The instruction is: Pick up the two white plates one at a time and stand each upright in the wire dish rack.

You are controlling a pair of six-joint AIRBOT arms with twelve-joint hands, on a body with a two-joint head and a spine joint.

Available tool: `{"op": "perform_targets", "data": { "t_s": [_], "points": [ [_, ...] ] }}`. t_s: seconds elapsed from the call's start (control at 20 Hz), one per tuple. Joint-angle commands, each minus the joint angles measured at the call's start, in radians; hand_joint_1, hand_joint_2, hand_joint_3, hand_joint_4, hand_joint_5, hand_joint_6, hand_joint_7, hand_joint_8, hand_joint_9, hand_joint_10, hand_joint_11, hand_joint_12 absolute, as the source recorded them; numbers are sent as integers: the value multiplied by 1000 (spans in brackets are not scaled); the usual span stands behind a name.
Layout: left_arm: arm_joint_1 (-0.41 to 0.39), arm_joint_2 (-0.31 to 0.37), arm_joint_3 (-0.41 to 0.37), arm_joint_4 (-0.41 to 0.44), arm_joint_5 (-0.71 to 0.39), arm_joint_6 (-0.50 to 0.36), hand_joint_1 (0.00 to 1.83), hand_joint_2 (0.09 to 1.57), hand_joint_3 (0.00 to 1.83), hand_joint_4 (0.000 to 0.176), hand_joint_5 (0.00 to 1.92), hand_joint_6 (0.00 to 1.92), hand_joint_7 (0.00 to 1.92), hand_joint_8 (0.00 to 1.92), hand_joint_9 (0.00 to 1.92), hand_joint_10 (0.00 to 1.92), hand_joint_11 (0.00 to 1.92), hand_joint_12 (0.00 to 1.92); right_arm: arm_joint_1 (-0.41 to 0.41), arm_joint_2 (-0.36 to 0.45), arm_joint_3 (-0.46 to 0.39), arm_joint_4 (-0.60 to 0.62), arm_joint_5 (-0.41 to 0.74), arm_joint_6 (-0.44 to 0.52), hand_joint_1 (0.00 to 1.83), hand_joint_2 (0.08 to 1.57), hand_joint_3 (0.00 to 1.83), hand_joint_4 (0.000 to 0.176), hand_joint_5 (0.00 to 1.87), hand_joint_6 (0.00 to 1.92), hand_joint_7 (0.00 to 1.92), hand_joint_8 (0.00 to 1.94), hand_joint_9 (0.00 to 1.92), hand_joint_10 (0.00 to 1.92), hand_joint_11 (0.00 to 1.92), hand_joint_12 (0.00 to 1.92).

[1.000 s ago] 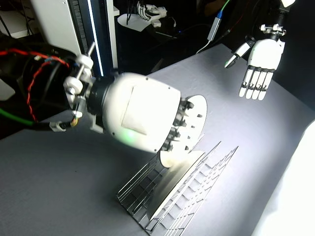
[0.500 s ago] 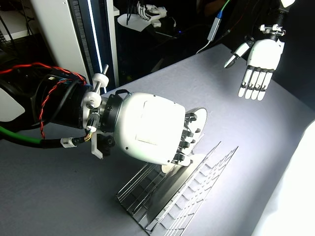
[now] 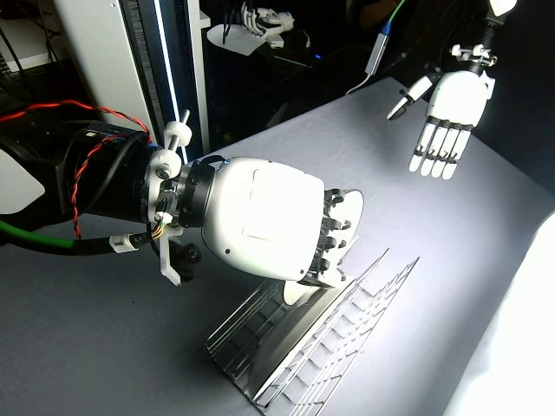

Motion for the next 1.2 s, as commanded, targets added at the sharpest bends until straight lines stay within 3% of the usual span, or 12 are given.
{"op": "perform_targets", "data": {
  "t_s": [0.0, 0.05, 0.1, 0.15, 0.2, 0.3, 0.65, 0.8, 0.85, 1.05, 1.15],
  "points": [
    [-9, 8, -2, -51, 1, -3, 0, 1095, 0, 0, 26, 5, 5, 2, 0, 0, 0, 0, 12, 7, 5, 29, 120, 3, 1474, 1180, 1, 0, 745, 1261, 805, 1120, 758, 1268, 738, 1695],
    [-9, 8, -3, -51, 1, -3, 0, 1096, 0, 0, 31, 7, 13, 5, 0, 0, 0, 0, 12, 7, 5, 30, 119, 3, 1226, 1217, 1, 0, 735, 1358, 805, 1223, 711, 848, 597, 1364],
    [-9, 8, -4, -51, 1, -3, 0, 1101, 1, 0, 26, 5, 10, 3, 0, 0, 0, 0, 12, 7, 5, 31, 118, 4, 1132, 1233, 0, 0, 740, 1333, 759, 613, 714, 590, 500, 1269],
    [-9, 8, -5, -51, 1, -3, 0, 1105, 3, 0, 27, 5, 11, 3, 0, 0, 0, 0, 12, 7, 5, 32, 119, 6, 1232, 1181, 0, 0, 652, 680, 802, 278, 755, 380, 465, 1209],
    [-9, 8, -6, -51, 1, -3, 0, 1108, 4, 0, 26, 4, 9, 2, 0, 0, 0, 0, 13, 6, 4, 36, 119, 6, 1241, 1174, 0, 0, 698, 335, 824, 119, 781, 250, 431, 1200],
    [-9, 8, -11, -51, 1, -3, 0, 1106, 3, 0, 27, 3, 16, 5, 0, 0, 0, 0, 13, 6, 4, 36, 119, 6, 1202, 1194, 2, 0, 705, 75, 778, 9, 763, 109, 320, 1216],
    [-9, 5, -29, -80, -38, -3, 0, 1108, 2, 0, 25, 2, 4, 0, 0, 0, 0, 0, 29, 6, -6, 38, 136, 13, 1078, 1158, 0, 0, 502, 0, 503, 0, 490, 0, 6, 1223],
    [-13, 6, -74, -124, -88, 4, 0, 1107, 1, 0, 30, 3, 8, 1, 0, 0, 0, 0, 65, 6, -40, 34, 137, 13, 835, 1091, 0, 0, 262, 0, 288, 0, 286, 0, 0, 951],
    [-14, 9, -86, -134, -92, 13, 0, 1107, 1, 0, 30, 3, 8, 1, 0, 0, 0, 0, 74, 6, -46, 20, 137, 13, 835, 1091, 0, 0, 262, 0, 288, 0, 286, 0, 0, 951],
    [-34, 24, -150, -169, -99, 94, 0, 1109, 2, 0, 33, 2, 15, 3, 0, 0, 0, 0, 84, 6, -66, -101, 200, 17, 607, 1107, 3, 0, 15, 0, 21, 1, 27, 1, 0, 354],
    [-42, 34, -179, -204, -105, 142, 0, 1110, 2, 0, 27, 3, 9, 3, 0, 0, 0, 0, 76, 5, -69, -193, 263, 21, 564, 1081, 0, 0, 2, 0, 3, 0, 7, 3, 0, 278]
  ]
}}
